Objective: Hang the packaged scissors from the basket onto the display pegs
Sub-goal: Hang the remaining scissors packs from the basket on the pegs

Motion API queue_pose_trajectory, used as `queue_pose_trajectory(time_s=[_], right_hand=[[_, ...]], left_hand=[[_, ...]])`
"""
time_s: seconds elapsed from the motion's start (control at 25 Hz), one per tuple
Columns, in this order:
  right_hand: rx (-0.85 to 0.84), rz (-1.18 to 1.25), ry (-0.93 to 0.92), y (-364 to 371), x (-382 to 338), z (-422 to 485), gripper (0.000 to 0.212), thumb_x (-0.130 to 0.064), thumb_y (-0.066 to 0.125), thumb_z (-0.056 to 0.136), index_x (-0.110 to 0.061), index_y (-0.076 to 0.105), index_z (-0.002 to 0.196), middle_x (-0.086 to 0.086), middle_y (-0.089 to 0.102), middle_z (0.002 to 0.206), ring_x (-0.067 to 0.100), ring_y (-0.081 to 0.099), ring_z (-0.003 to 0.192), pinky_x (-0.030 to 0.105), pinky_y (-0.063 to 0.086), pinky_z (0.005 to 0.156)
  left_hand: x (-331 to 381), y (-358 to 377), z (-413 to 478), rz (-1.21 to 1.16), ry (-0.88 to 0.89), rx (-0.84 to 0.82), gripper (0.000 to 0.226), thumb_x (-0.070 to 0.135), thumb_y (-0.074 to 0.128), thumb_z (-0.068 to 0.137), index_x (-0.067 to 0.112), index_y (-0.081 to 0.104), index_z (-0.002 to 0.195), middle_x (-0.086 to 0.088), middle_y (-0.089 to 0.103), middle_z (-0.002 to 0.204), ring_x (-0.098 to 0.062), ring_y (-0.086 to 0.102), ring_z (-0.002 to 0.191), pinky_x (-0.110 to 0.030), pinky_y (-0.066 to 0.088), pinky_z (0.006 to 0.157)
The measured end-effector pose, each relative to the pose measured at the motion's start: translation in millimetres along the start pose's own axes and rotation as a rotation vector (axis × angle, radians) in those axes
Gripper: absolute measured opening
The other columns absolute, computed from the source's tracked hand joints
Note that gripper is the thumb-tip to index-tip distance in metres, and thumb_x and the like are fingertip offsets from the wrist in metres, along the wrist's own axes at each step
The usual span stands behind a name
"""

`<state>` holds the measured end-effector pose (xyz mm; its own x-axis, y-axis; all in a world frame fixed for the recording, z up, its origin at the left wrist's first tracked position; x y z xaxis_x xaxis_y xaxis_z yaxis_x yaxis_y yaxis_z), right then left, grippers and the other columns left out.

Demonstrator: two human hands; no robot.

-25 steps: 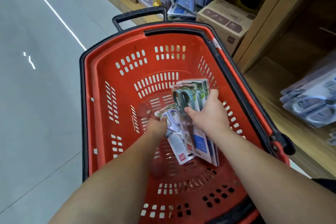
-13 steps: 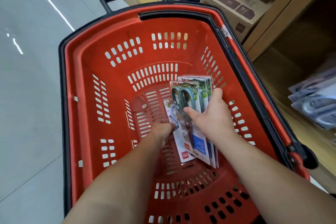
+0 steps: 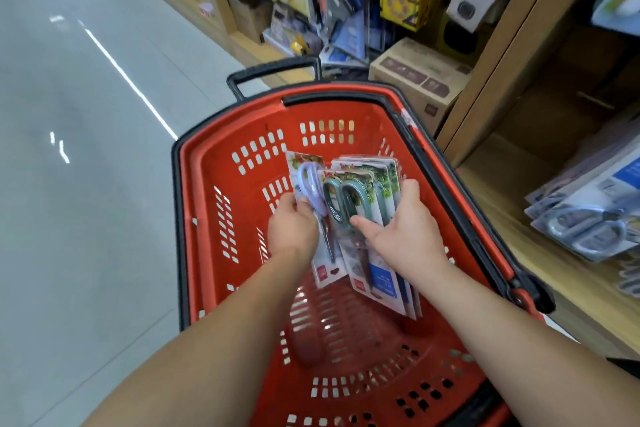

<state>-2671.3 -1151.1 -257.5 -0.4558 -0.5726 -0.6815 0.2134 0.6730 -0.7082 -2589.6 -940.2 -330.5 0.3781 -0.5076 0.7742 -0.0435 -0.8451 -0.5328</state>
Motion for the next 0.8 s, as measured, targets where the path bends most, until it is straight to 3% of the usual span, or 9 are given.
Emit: queue_pose_trajectory(time_s=[0.16,0.24,0.32,0.48,0.56,0.68,0.8], right_hand=[[0.108,0.216,-0.101,-56.4,-47.7,-13.9,0.067,-0.057,0.088,0.073,-0.038,0.035,0.111,-0.011,0.07,0.102,0.02,0.072,0.092,0.049,0.061,0.081],[0.177,0.246,-0.163,-94.1,-72.6,-22.8,0.067,-0.055,0.088,0.075,-0.037,0.036,0.112,-0.01,0.069,0.105,0.022,0.07,0.097,0.049,0.059,0.084],[0.242,0.26,-0.213,-136.5,-91.9,-34.2,0.065,-0.055,0.088,0.075,-0.036,0.036,0.111,-0.011,0.069,0.106,0.021,0.07,0.1,0.049,0.059,0.086],[0.406,0.375,-0.26,-237.2,-106.2,-66.5,0.066,-0.05,0.089,0.078,-0.028,0.044,0.121,-0.016,0.066,0.104,0.005,0.067,0.096,0.043,0.058,0.092],[0.476,0.377,-0.274,-284.5,-105.0,-87.1,0.071,-0.05,0.087,0.08,-0.023,0.044,0.13,-0.016,0.065,0.107,0.005,0.065,0.098,0.04,0.056,0.094],[0.58,0.309,-0.27,-344.7,-85.5,-116.7,0.065,-0.051,0.086,0.08,-0.029,0.043,0.124,-0.02,0.064,0.105,0.012,0.066,0.104,0.039,0.054,0.093],[0.633,0.241,-0.238,-384.0,-48.0,-140.8,0.06,-0.051,0.086,0.079,-0.036,0.042,0.116,-0.021,0.065,0.106,0.012,0.068,0.105,0.046,0.057,0.096]], left_hand=[[83.9,-64.3,-12.8,0.056,0.213,0.04,0.02,0.03,0.047,0.111,0.014,0.059,0.112,-0.003,0.066,0.094,-0.022,0.062,0.081,-0.037,0.048,0.07],[121.8,-83.7,-28.0,-0.021,0.28,-0.021,0.017,0.019,0.062,0.103,0.011,0.061,0.118,-0.006,0.071,0.1,-0.029,0.07,0.09,-0.041,0.056,0.078],[156.2,-89.9,-51.3,-0.173,0.306,-0.152,0.036,0.006,0.074,0.09,0.016,0.063,0.123,-0.006,0.078,0.104,-0.027,0.077,0.095,-0.045,0.063,0.083],[232.8,-83.8,-125.0,-0.273,0.407,-0.376,0.036,-0.015,0.066,0.087,0.016,0.076,0.1,-0.008,0.081,0.092,-0.022,0.076,0.079,-0.035,0.062,0.072],[267.6,-80.7,-157.3,-0.25,0.519,-0.374,0.028,-0.006,0.065,0.094,0.017,0.079,0.086,-0.001,0.079,0.078,-0.017,0.07,0.065,-0.029,0.056,0.065],[321.1,-65.7,-201.1,-0.079,0.792,-0.323,0.022,0.015,0.061,0.104,0.017,0.079,0.092,-0.003,0.075,0.079,-0.014,0.056,0.056,-0.026,0.044,0.054],[364.2,-27.5,-246.0,0.271,1.064,-0.231,0.026,0.03,0.057,0.107,0.014,0.076,0.099,-0.005,0.07,0.081,-0.025,0.064,0.077,-0.034,0.043,0.063]])
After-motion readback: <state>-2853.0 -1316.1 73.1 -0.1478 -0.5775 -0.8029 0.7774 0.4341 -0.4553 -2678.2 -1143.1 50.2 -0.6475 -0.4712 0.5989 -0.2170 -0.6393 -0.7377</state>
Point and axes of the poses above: each hand's wrist, its own z-axis towards the middle knuckle, its own y-axis out of the palm, x = y × z, the point moved 9 cm from there along z, towards the middle knuckle
